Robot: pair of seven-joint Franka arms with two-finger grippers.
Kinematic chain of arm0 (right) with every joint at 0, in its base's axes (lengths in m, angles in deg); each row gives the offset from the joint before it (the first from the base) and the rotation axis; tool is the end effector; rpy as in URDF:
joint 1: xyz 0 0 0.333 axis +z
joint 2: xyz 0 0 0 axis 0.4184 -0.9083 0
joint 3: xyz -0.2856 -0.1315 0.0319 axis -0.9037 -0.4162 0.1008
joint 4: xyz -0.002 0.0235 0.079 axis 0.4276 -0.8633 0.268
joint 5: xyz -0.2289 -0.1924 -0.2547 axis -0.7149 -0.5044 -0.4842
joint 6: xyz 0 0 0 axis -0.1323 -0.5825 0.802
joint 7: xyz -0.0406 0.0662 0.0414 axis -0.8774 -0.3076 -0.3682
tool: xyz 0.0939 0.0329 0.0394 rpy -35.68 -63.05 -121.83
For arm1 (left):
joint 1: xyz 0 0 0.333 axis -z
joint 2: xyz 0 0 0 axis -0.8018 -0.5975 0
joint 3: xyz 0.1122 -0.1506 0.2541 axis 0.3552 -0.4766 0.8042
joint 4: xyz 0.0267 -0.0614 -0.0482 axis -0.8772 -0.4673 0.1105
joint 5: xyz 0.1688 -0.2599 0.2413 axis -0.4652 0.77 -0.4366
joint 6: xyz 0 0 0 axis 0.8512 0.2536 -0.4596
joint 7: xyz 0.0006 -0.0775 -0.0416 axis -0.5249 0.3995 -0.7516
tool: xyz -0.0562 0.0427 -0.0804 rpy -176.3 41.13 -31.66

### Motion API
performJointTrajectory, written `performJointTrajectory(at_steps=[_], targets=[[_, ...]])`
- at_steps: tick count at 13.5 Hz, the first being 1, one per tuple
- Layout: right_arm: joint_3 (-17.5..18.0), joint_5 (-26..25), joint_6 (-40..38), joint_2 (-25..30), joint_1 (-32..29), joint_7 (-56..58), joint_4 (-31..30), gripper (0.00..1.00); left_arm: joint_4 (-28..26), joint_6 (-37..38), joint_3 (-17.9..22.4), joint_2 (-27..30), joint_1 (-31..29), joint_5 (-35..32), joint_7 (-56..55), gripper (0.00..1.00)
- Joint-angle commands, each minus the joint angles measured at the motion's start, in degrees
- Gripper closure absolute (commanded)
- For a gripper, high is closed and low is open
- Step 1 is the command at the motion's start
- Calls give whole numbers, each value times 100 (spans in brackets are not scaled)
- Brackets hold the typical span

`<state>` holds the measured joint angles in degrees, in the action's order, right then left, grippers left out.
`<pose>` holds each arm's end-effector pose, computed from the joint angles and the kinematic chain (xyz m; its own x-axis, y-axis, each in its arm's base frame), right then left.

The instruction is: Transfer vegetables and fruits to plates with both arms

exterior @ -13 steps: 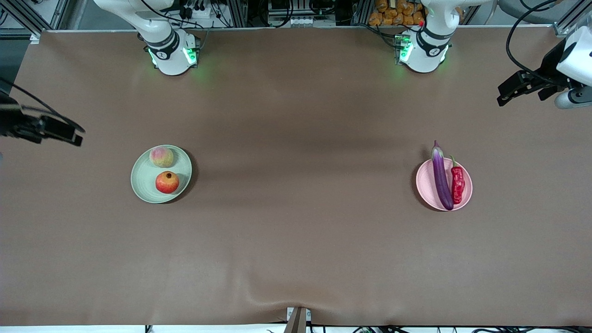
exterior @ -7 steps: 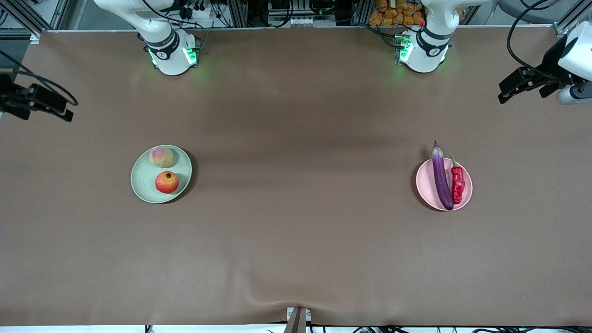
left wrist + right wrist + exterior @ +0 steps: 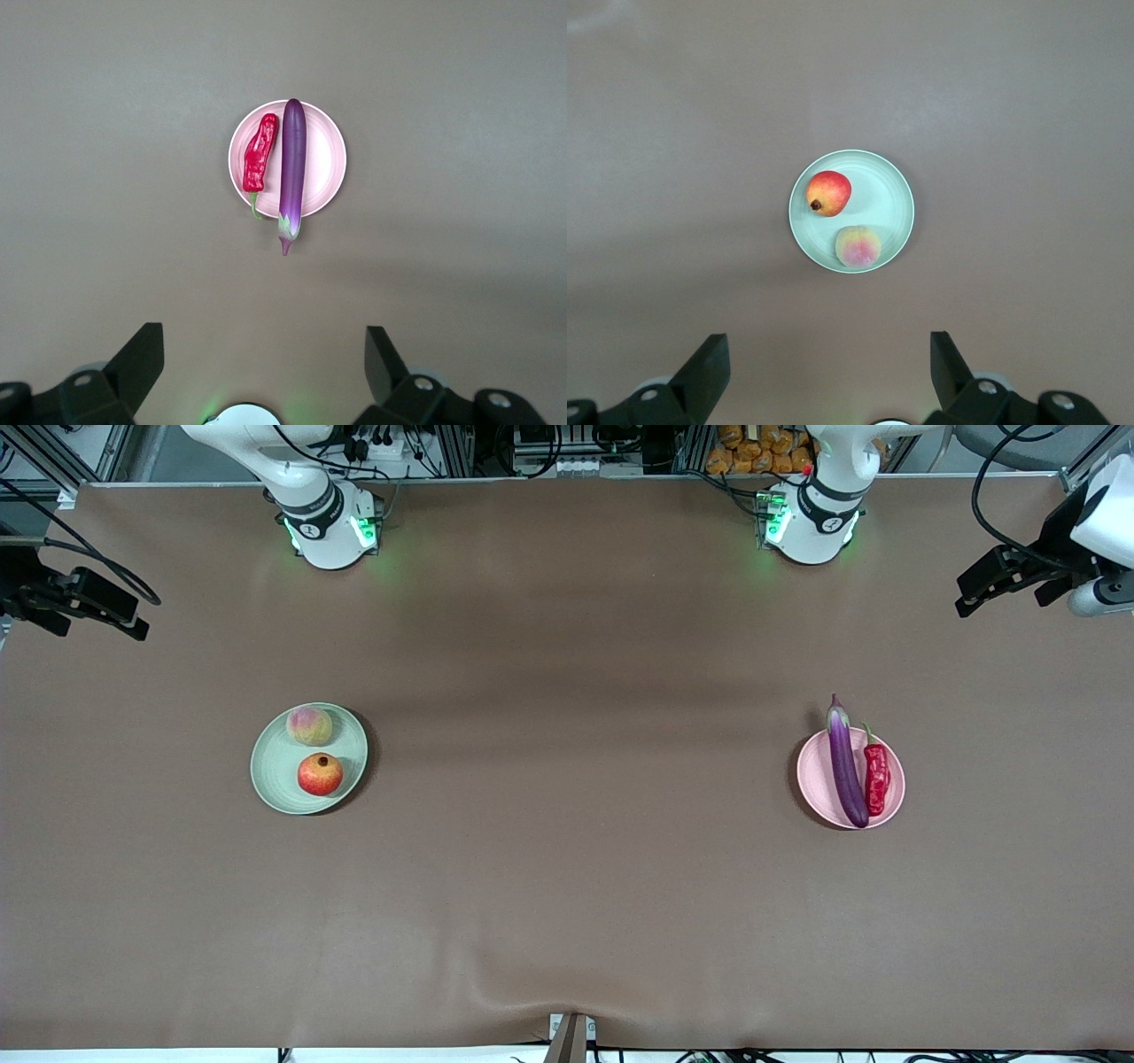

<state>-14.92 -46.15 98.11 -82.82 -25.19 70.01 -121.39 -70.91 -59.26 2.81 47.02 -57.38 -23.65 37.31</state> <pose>0.5322 0.0075 0.6647 0.9947 -0.0961 -0.0360 -0.0974 -0.9945 -0.0386 0.4903 -0.0396 0.6435 0.9916 0.1288 -0.0086 0.1286 -0.9913 -0.0270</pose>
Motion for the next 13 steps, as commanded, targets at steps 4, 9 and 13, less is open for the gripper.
performJointTrajectory(at_steps=[4,9,13], targets=[[211,-52,107,-78,-270,137,-4,0,112,61,-54,34,-23,95,141,0],[229,-87,80,1,-314,857,93,0,464,457,-54,-106,-23,104,307,0],[167,-122,45,-26,-306,884,93,0,499,510,-54,-185,-14,148,334,0]])
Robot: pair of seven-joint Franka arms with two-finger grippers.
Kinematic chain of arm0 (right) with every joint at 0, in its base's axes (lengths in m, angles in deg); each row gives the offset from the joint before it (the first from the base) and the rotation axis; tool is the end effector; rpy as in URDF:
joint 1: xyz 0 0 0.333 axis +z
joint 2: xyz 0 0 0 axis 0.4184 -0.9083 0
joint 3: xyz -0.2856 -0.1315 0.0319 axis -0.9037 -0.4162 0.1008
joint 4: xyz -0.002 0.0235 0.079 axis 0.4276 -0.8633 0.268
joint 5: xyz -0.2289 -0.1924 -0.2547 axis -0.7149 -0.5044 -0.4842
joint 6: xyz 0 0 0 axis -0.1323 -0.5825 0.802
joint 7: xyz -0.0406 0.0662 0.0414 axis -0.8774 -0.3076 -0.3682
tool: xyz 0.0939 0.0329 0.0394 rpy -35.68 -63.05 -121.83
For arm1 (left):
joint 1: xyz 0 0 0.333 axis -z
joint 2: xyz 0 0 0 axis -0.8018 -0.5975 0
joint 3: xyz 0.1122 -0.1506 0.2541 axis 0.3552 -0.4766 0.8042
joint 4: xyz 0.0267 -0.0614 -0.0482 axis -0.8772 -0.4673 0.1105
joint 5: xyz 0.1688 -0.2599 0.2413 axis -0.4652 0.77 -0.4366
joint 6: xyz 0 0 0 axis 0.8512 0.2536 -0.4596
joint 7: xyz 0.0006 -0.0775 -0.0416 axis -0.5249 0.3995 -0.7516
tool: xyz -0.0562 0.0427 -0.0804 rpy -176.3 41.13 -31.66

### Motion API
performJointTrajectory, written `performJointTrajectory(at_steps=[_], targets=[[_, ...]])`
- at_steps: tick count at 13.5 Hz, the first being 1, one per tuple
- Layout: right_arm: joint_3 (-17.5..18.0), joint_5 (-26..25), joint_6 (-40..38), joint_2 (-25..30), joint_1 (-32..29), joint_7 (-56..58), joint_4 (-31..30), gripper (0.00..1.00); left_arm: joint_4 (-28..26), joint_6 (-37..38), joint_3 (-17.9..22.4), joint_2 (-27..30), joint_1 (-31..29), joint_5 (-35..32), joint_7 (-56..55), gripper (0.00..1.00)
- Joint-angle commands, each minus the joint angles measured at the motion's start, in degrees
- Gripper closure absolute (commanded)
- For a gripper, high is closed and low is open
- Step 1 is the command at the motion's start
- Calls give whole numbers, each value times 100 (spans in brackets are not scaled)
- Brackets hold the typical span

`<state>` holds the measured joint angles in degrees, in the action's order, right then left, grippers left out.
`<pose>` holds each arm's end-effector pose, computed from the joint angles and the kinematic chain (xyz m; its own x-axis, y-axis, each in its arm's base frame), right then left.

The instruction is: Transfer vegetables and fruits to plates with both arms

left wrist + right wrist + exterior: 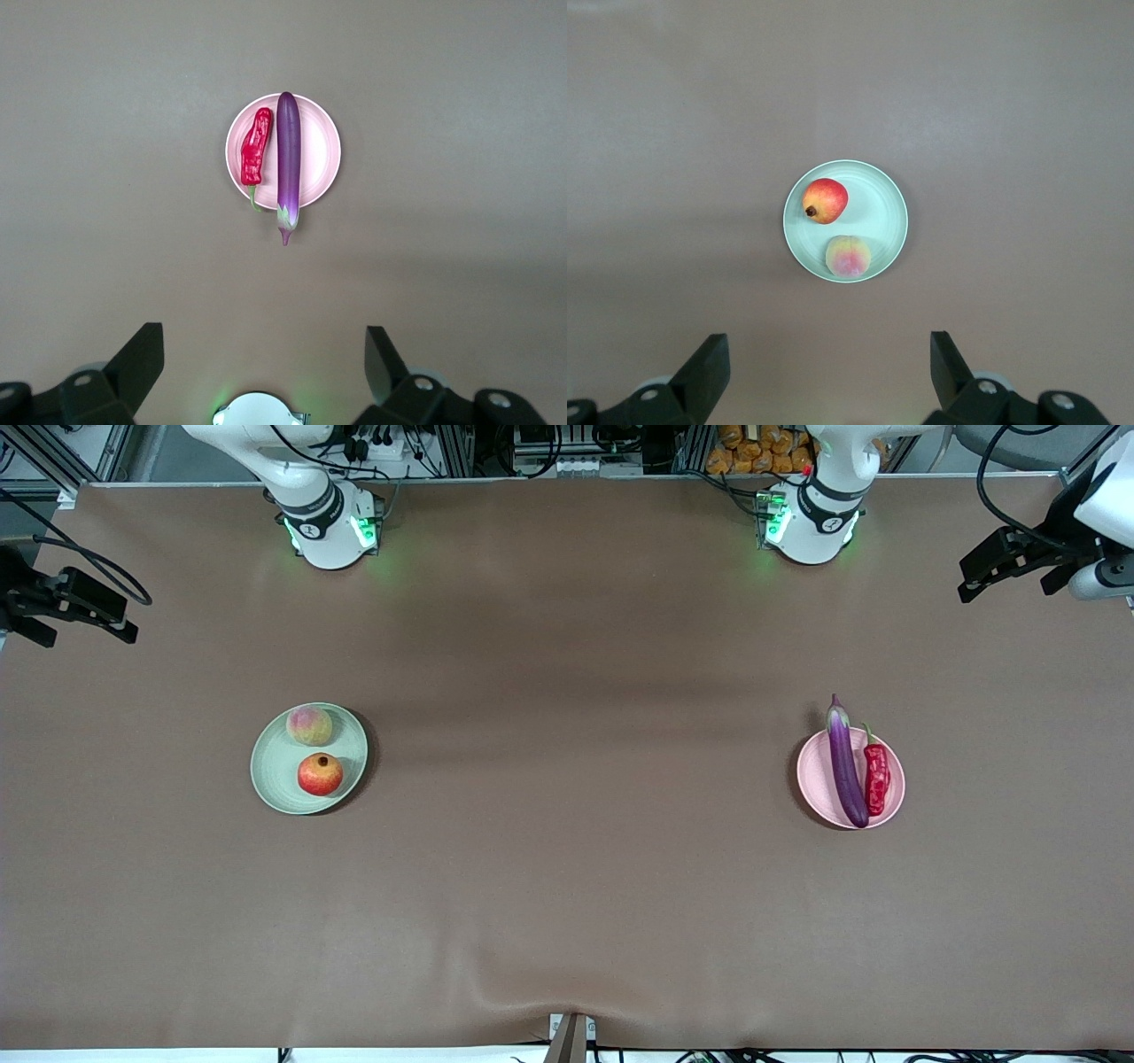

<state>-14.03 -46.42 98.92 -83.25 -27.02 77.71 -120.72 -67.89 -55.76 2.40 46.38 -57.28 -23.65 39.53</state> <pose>0.5361 -0.0018 0.6673 0.9997 0.0205 -0.0124 0.0200 -0.9991 -0.0377 0.4873 -0.0441 0.6573 0.9962 0.0818 -0.0291 0.0809 -0.9963 -0.0294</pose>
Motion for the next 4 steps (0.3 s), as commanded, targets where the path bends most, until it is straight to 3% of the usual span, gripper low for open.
performJointTrajectory(at_steps=[1,4], targets=[[78,-113,-36,27,-123,114,25,0,197,160,-12,-121,-24,156,104,0],[78,-377,-45,27,-114,105,25,0,197,160,-12,-121,-33,218,104,0]])
